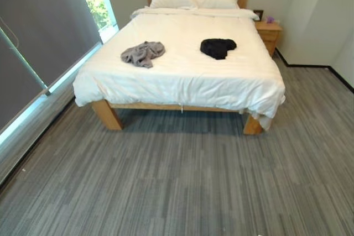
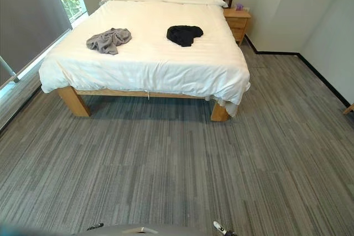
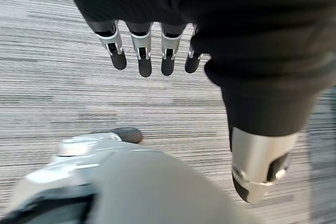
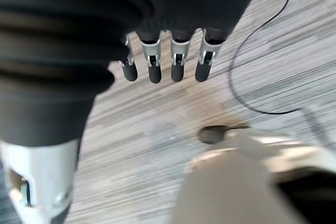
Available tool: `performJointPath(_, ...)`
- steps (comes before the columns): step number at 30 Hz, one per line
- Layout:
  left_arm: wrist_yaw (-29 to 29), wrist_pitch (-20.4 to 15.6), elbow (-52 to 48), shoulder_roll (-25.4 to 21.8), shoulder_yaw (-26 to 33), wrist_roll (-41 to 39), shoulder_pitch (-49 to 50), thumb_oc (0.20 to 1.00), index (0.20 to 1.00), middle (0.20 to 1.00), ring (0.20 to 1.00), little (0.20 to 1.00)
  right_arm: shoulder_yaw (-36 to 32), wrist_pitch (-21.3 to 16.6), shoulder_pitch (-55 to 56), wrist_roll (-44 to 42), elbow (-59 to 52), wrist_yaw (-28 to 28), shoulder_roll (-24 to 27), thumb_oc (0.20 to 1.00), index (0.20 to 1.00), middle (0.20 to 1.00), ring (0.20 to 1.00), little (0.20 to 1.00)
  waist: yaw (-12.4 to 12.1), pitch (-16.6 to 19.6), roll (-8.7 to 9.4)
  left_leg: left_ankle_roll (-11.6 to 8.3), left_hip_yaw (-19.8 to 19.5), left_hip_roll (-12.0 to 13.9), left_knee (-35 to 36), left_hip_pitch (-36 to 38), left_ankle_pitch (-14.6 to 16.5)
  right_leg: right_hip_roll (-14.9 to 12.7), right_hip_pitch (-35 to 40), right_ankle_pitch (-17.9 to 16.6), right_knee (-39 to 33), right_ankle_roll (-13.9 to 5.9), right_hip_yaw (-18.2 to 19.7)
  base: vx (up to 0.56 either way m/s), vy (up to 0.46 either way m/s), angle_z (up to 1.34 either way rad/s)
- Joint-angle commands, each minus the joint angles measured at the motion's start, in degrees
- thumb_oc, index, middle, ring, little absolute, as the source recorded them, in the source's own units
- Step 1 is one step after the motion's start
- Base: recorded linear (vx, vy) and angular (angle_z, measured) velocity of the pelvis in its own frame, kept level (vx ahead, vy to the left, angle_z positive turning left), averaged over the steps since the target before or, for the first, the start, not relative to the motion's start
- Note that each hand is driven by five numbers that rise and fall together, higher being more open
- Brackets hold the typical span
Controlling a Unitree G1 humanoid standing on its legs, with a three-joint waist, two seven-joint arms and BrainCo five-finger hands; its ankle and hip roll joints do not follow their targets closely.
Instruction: Pick up bed clothes into laundry basket.
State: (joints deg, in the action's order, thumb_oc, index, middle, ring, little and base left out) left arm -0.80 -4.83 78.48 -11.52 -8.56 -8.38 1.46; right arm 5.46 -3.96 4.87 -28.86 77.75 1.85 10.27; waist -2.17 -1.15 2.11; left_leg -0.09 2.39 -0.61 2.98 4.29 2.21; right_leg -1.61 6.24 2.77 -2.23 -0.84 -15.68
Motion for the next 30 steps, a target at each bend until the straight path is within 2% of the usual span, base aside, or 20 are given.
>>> performJointPath(1, 0.6, -0.4, 3.8, 0.9, 0.7, 1.7, -4.3, 1.000, 1.000, 1.000, 1.000, 1.000, 0.2, -0.2, -2.7, 2.5, 3.4, 0.2, 0.7, 1.000, 1.000, 1.000, 1.000, 1.000, -0.9, -0.7, 0.14, -3.92, -1.7, 3.1, 2.0, 1.4, -2.4, -4.8, 1.4, -1.9, -2.0, -6.73, 1.6, 0.00, 0.000, 0.00)
performJointPath(9, -0.8, -1.6, 1.3, -0.2, 0.2, 0.5, -5.8, 1.000, 1.000, 1.000, 1.000, 1.000, 0.0, -1.1, -4.8, -0.3, 1.0, 0.3, 1.4, 1.000, 1.000, 1.000, 1.000, 1.000, -1.4, -1.0, 0.17, -4.08, -0.6, 3.4, 2.0, 1.9, -2.3, -4.8, 1.5, -2.2, -2.1, -7.11, 1.0, 0.00, -0.001, -0.03)
performJointPath(14, -1.9, -2.6, -5.7, -2.5, -2.8, -1.3, -9.6, 1.000, 1.000, 1.000, 1.000, 1.000, 0.6, -2.0, -7.6, -1.0, -5.5, -0.3, 4.1, 1.000, 1.000, 1.000, 1.000, 1.000, -0.7, -1.2, -0.45, -4.22, -1.0, 3.2, 2.0, 2.1, -2.4, -4.9, 1.7, -2.1, -1.9, -7.11, 1.5, 0.00, 0.002, -0.02)
performJointPath(16, -2.8, -3.2, -14.7, -4.6, -3.4, -2.1, -10.0, 1.000, 1.000, 1.000, 1.000, 1.000, 1.3, -2.6, -7.6, 1.1, -14.8, -1.2, 6.2, 1.000, 1.000, 1.000, 1.000, 1.000, -0.4, -1.5, -0.65, -4.24, -1.2, 3.2, 2.0, 1.8, -2.6, -5.0, 1.4, -2.1, -1.5, -7.10, 1.6, -0.03, 0.009, 0.04)
performJointPath(17, -3.1, -3.7, -25.1, -6.7, -2.4, -4.1, -8.6, 1.000, 1.000, 1.000, 1.000, 1.000, 1.0, -3.1, -6.0, 3.3, -27.0, -2.1, 8.5, 1.000, 1.000, 1.000, 1.000, 1.000, -0.2, -1.9, -0.75, -4.21, -1.3, 3.2, 2.0, 1.5, -2.8, -5.1, 1.0, -2.2, -1.2, -7.13, 1.8, -0.03, 0.003, 0.02)
performJointPath(18, -3.1, -3.5, -25.3, -6.8, -2.4, -4.1, -8.4, 1.000, 1.000, 1.000, 1.000, 1.000, 1.0, -3.0, -5.8, 3.3, -27.2, -2.2, 8.5, 1.000, 1.000, 1.000, 1.000, 1.000, -0.2, -1.8, -0.75, -4.21, -1.3, 3.2, 2.0, 1.6, -2.8, -5.1, 1.1, -2.2, -1.2, -7.14, 1.8, -0.03, 0.007, 0.00)
performJointPath(21, -3.9, -4.6, -46.0, -9.0, 1.4, -6.4, -2.4, 1.000, 1.000, 1.000, 1.000, 1.000, -2.1, -4.3, -1.3, 6.5, -45.8, -2.5, 11.3, 1.000, 1.000, 1.000, 1.000, 1.000, -0.2, -2.5, -0.78, -4.00, -1.6, 3.0, 2.0, 1.3, -2.8, -5.3, 0.7, -2.1, -0.8, -7.27, 1.8, 0.00, 0.000, 0.00)
performJointPath(22, -3.9, -4.5, -46.2, -9.0, 1.4, -6.3, -2.2, 1.000, 1.000, 1.000, 1.000, 1.000, -2.1, -4.2, -1.2, 6.5, -45.9, -2.6, 11.3, 1.000, 1.000, 1.000, 1.000, 1.000, -0.2, -2.4, -0.77, -4.00, -1.6, 3.0, 2.0, 1.3, -2.7, -5.3, 0.7, -2.1, -0.8, -7.27, 1.8, 0.00, 0.000, 0.00)
performJointPath(24, -4.8, -5.1, -53.1, -9.1, 3.8, -5.4, -0.4, 1.000, 1.000, 1.000, 1.000, 1.000, -3.3, -5.1, 0.6, 9.8, -55.3, -3.0, 11.6, 1.000, 1.000, 1.000, 1.000, 1.000, -0.3, -2.7, -0.62, -3.88, -1.6, 2.9, 2.0, 1.3, -2.5, -5.6, 0.8, -2.1, -0.8, -7.36, 1.8, 0.00, 0.000, 0.00)
performJointPath(25, -4.8, -5.0, -53.2, -9.1, 3.8, -5.4, -0.2, 1.000, 1.000, 1.000, 1.000, 1.000, -3.3, -5.0, 0.7, 9.9, -55.5, -3.0, 11.5, 1.000, 1.000, 1.000, 1.000, 1.000, -0.3, -2.7, -0.61, -3.88, -1.6, 2.9, 2.0, 1.3, -2.5, -5.6, 0.8, -2.1, -0.8, -7.37, 1.8, 0.04, 0.003, 0.02)
performJointPath(26, -5.6, -5.7, -55.4, -8.9, 4.4, -4.1, 0.6, 1.000, 1.000, 1.000, 1.000, 1.000, -4.2, -6.3, 2.0, 10.9, -57.9, -3.1, 10.9, 1.000, 1.000, 1.000, 1.000, 1.000, -0.3, -2.8, -0.54, -3.82, -1.6, 3.0, 2.0, 1.4, -2.3, -5.7, 0.8, -2.0, -0.9, -7.41, 1.9, 0.00, 0.000, 0.00)
performJointPath(30, -6.4, -6.4, -56.6, -7.5, 4.6, -5.9, 0.7, 1.000, 1.000, 1.000, 1.000, 1.000, -3.7, -7.4, 2.5, 11.0, -57.4, -3.3, 9.7, 1.000, 1.000, 1.000, 1.000, 1.000, -0.4, -3.1, -0.40, -3.74, -1.6, 2.9, 2.0, 1.3, -2.3, -5.8, 0.8, -2.0, -0.9, -7.35, 2.0, 0.01, 0.002, 0.00)
